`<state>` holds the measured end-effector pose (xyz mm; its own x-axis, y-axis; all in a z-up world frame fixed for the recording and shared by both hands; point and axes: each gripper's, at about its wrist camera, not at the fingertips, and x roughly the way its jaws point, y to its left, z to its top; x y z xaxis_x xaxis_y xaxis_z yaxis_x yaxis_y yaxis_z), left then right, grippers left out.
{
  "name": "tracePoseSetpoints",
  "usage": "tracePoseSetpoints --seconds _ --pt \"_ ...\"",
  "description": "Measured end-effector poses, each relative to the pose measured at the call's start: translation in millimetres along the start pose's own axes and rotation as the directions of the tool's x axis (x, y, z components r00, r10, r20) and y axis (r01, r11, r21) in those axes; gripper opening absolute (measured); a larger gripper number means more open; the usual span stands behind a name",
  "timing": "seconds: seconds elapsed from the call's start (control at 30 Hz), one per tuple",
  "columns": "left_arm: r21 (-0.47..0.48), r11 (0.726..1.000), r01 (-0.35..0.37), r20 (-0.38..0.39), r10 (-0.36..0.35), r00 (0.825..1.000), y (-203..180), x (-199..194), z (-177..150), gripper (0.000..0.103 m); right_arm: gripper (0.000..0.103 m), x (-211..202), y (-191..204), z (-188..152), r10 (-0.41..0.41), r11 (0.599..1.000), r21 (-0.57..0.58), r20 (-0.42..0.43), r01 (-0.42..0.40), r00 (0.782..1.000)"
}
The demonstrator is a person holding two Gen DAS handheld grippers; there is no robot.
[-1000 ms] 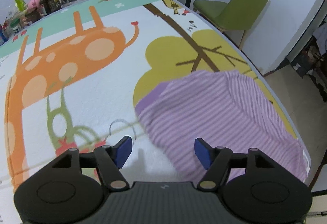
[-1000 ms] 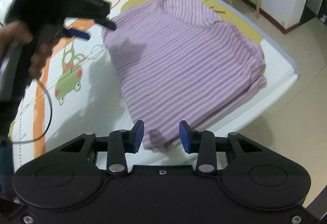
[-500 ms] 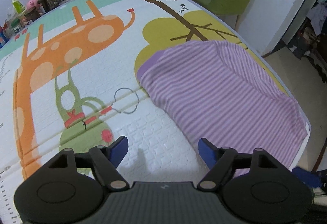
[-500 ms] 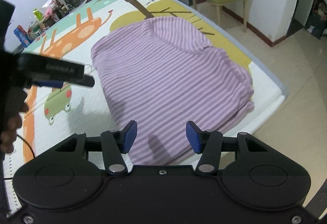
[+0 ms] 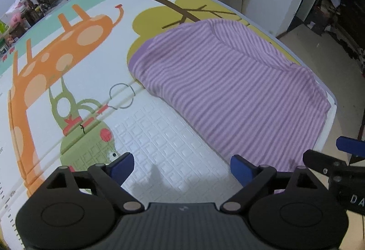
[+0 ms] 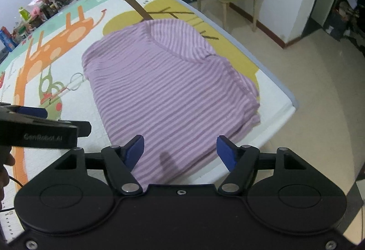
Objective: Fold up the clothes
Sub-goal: 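Open both tools and lift them back from the shirt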
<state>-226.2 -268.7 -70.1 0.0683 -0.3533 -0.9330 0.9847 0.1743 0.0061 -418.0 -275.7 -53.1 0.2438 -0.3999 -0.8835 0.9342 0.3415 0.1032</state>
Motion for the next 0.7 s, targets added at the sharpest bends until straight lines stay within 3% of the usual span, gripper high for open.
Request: tracePoseSetpoints --seconds 0.23,0.3,0.5,0.7 --pt "0.01 1.0 0.007 -0.002 -0.007 1.0 -1 -2 0 0.096 0.071 -6 -6 -1 -0.009 1.0 0.016 -0.015 0.009 1.0" --pt "0.028 1.0 0.007 0.007 -0.007 1.0 -3 -5 -1 0.098 0.084 -8 -6 -1 -0.014 1.0 0.019 -0.007 0.014 1.0" --pt "0.084 0.996 -0.017 0.03 0.014 0.999 -12 -10 2 0.1 0.088 -18 -5 0 -0.023 1.0 0.017 0.021 0.022 1.0" --pt "0.127 0.992 0.005 0.033 -0.009 0.999 -14 -12 1 0.102 0.09 -22 -6 0 -0.021 1.0 0.011 0.015 0.021 1.0"
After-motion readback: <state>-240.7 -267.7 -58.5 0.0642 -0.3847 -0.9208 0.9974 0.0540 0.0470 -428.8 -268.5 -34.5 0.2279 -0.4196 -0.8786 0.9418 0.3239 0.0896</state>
